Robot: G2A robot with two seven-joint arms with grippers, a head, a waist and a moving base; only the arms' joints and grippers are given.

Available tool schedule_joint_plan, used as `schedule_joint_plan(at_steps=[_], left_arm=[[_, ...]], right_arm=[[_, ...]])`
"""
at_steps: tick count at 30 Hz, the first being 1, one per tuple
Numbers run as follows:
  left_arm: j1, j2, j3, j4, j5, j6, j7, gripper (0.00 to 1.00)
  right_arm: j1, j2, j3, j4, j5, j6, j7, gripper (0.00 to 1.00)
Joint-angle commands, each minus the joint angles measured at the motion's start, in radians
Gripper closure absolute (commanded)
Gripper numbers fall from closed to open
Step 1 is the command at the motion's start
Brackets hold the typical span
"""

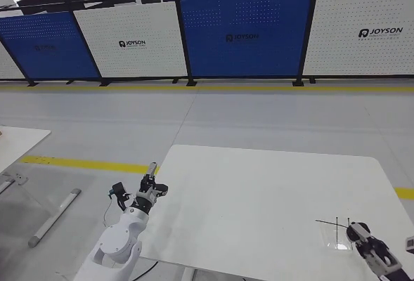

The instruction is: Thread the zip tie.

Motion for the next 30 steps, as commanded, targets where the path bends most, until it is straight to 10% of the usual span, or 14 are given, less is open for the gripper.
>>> schedule_joint_plan(at_steps=[1, 16, 30], left_arm=[[0.0, 0.0, 0.0, 0.0, 0.0, 0.0, 0.0, 0.0], [0.0, 0.0, 0.0, 0.0, 0.0, 0.0, 0.0, 0.0], [0.0, 0.0, 0.0, 0.0, 0.0, 0.0, 0.0, 0.0]], right_arm=[[0.0, 0.0, 0.0, 0.0, 0.0, 0.0, 0.0, 1.0], [0.087, -0.019, -0.187, -0.038, -0.208, 0.064, -0.069, 1.0], [0.089, -0.02, -0.188, -0.037, -0.208, 0.067, -0.069, 1.0]])
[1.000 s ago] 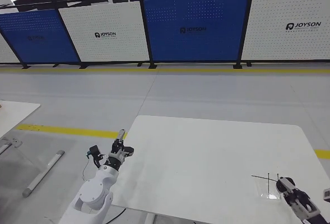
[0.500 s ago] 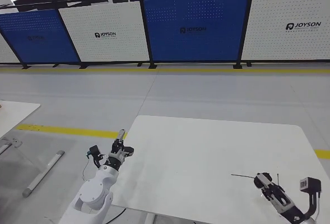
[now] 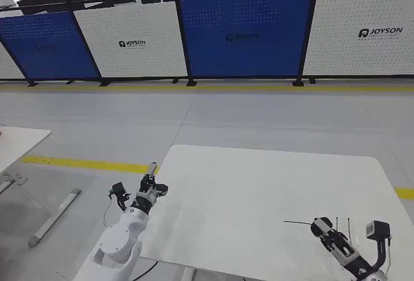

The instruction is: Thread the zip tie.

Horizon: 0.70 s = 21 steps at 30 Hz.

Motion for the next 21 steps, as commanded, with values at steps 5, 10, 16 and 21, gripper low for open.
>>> schedule_joint_plan(at_steps=[5, 10, 16, 21], left_arm=[[0.0, 0.0, 0.0, 0.0, 0.0, 0.0, 0.0, 0.0], [0.0, 0.0, 0.0, 0.0, 0.0, 0.0, 0.0, 0.0], [0.0, 0.0, 0.0, 0.0, 0.0, 0.0, 0.0, 0.0], [0.0, 0.0, 0.0, 0.0, 0.0, 0.0, 0.0, 0.0]], right_arm=[[0.006, -0.003, -0.02, -0.017, 0.022, -0.02, 0.012, 1.0], [0.019, -0.003, -0.041, -0.039, -0.017, -0.002, 0.037, 1.0], [0.019, -0.003, -0.041, -0.039, -0.017, -0.002, 0.037, 1.0], [0.019, -0.003, -0.041, -0.039, -0.017, -0.002, 0.037, 1.0]])
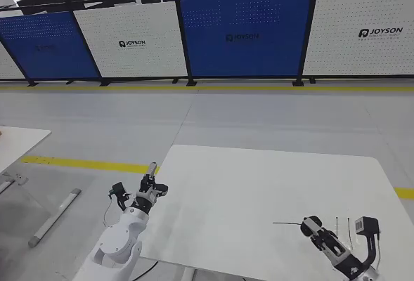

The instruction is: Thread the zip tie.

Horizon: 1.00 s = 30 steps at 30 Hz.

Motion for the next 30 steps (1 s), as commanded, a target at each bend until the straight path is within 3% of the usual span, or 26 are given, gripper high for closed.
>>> schedule_joint_plan(at_steps=[1, 7, 9, 20, 25, 30], left_arm=[[0.0, 0.0, 0.0, 0.0, 0.0, 0.0, 0.0, 0.0], [0.0, 0.0, 0.0, 0.0, 0.0, 0.0, 0.0, 0.0], [0.0, 0.0, 0.0, 0.0, 0.0, 0.0, 0.0, 0.0], [-0.003, -0.001, 0.003, -0.003, -0.001, -0.004, -0.007, 0.0], [0.016, 0.001, 0.017, -0.019, 0.034, -0.036, -0.106, 0.0], [0.042, 0.004, 0.049, -0.03, 0.061, -0.042, -0.222, 0.0]], right_arm=[[0.0, 0.0, 0.0, 0.0, 0.0, 0.0, 0.0, 1.0], [0.028, 0.0, 0.023, 0.04, 0.126, 0.0, 0.058, 1.0], [0.037, 0.004, 0.03, 0.058, 0.157, 0.037, 0.127, 1.0], [0.043, 0.005, 0.036, 0.063, 0.157, 0.042, 0.134, 1.0], [0.043, 0.005, 0.036, 0.063, 0.157, 0.042, 0.134, 1.0], [0.043, 0.005, 0.036, 0.063, 0.157, 0.042, 0.134, 1.0]])
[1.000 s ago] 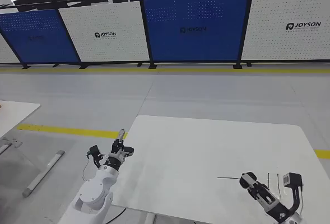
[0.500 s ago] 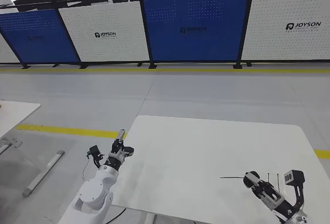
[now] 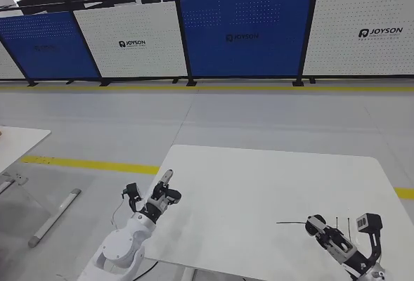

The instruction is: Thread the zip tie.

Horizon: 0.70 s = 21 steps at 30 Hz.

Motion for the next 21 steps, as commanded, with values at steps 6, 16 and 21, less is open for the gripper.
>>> schedule_joint_plan(at_steps=[6, 16, 21], left_arm=[[0.01, 0.004, 0.024, 0.009, 0.007, 0.013, -0.118, 0.0], [0.005, 0.003, 0.033, 0.015, -0.017, 0.024, -0.144, 0.0], [-0.017, 0.009, 0.034, 0.034, -0.048, 0.045, -0.264, 0.0]], right_arm=[[0.0, 0.0, 0.0, 0.0, 0.0, 0.0, 0.0, 1.0], [0.008, -0.004, -0.01, -0.002, 0.004, -0.019, -0.046, 1.0], [0.032, -0.014, -0.046, 0.016, -0.016, -0.062, -0.116, 1.0]])
